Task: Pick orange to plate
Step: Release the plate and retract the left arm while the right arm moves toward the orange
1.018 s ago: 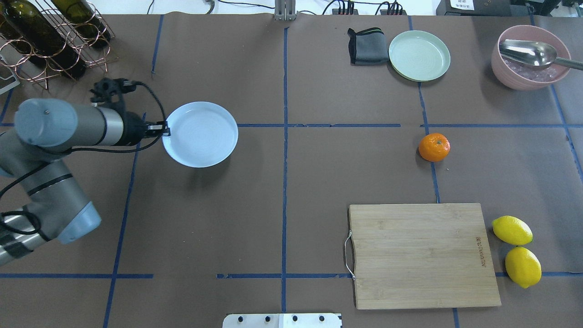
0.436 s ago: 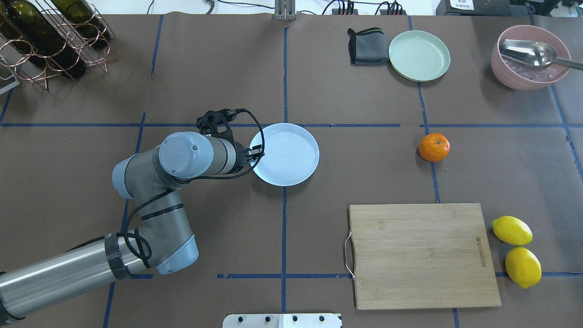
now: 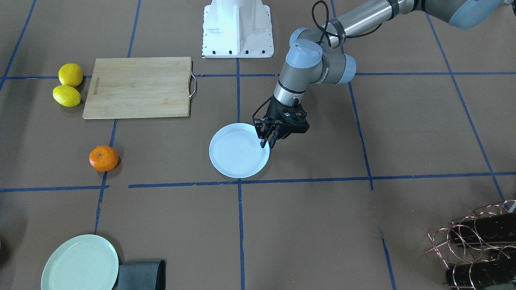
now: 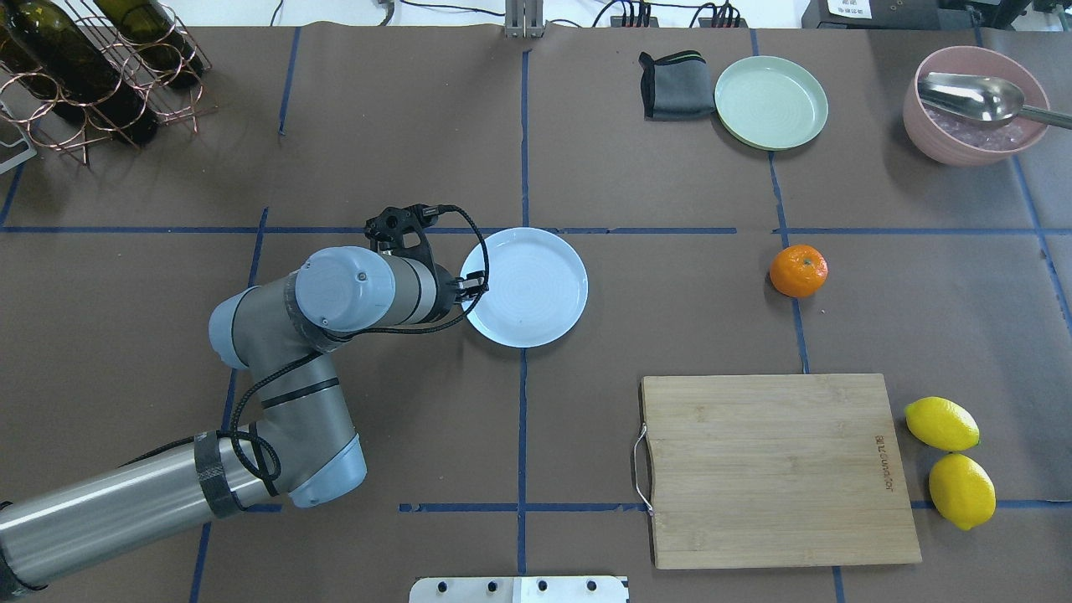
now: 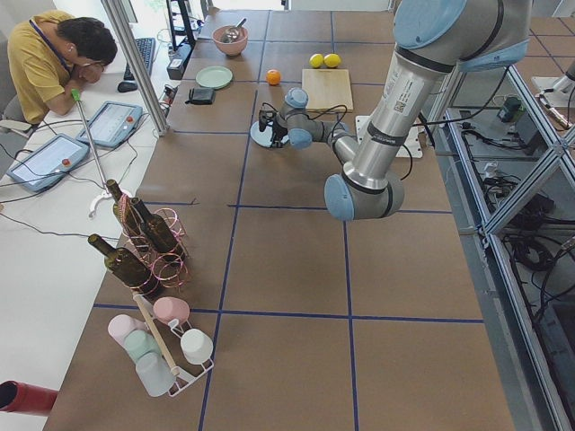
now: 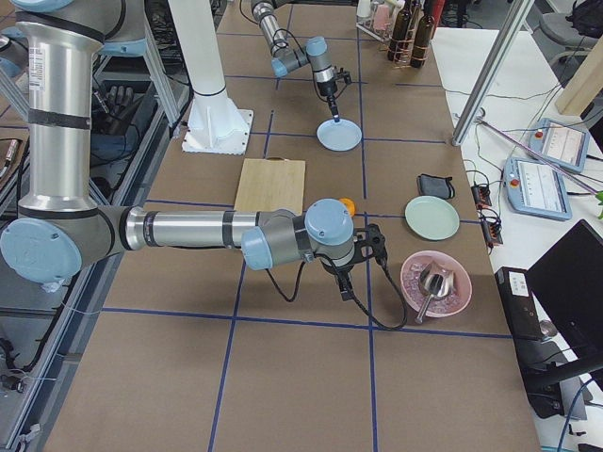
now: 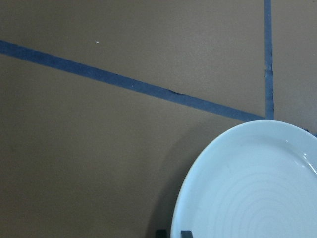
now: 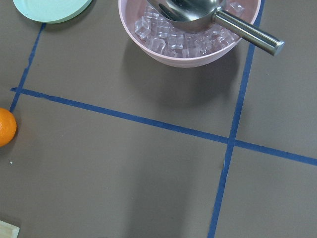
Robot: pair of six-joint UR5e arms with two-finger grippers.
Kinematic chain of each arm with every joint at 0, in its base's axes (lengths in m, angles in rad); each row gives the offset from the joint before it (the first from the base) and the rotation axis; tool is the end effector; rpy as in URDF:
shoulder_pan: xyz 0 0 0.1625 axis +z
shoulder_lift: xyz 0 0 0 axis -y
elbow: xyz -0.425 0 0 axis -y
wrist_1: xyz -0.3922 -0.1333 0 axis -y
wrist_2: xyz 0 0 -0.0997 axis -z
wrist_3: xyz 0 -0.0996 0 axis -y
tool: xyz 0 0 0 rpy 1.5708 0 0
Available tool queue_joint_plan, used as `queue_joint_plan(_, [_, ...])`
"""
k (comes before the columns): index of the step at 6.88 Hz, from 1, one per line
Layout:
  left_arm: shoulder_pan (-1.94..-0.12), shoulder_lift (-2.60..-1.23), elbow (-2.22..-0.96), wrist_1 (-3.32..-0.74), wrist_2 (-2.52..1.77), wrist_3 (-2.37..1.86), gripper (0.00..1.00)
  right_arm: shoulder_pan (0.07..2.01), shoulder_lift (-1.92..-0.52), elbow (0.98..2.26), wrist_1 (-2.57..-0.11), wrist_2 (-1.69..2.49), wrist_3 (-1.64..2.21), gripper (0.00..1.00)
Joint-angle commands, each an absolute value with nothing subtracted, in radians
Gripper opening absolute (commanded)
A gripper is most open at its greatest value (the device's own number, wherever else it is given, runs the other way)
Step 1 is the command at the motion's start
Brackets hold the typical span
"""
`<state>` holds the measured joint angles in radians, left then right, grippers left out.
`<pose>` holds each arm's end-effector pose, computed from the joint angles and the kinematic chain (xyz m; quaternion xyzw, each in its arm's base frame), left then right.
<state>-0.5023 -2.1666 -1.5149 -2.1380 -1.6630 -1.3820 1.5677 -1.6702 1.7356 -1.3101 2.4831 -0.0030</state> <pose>0.5610 -0.4498 0.2678 0.1410 0.5074 -0.1087 0.8431 0.0531 -0.4633 0.5856 0.1457 -0.4347 -0.0742 0.8856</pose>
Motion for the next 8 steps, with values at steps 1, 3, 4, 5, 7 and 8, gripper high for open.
queue_joint_plan(1, [-0.604,-2.07,-1.711,-1.984,-1.788,-1.132,1.0,1.527,-1.684,1.836,-1.29,2.487,-0.002,1.0])
queue_joint_plan(3, [-0.772,-1.909,-1.928,-1.811,-1.871,-0.796,1.0,1.394,-1.61,1.838,-1.289,2.479,0.023,1.0])
queue_joint_plan(4, [-0.875,-1.834,-1.936,-1.81,-1.931,-0.605,1.0,1.323,-1.576,1.839,-1.287,2.45,0.151,1.0])
queue_joint_plan(5, [-1.005,-1.778,-1.928,-1.807,-2.024,-0.44,1.0,1.257,-1.507,1.844,-1.298,2.398,0.248,1.0])
queue_joint_plan(7, [-1.31,-1.644,-1.841,-1.805,-2.347,-0.275,1.0,1.121,-1.425,1.858,-1.301,2.329,0.471,1.0])
queue_joint_plan(8, [-1.351,-1.594,-1.783,-1.805,-2.376,-0.179,1.0,1.061,-1.38,1.861,-1.345,2.254,0.513,1.0])
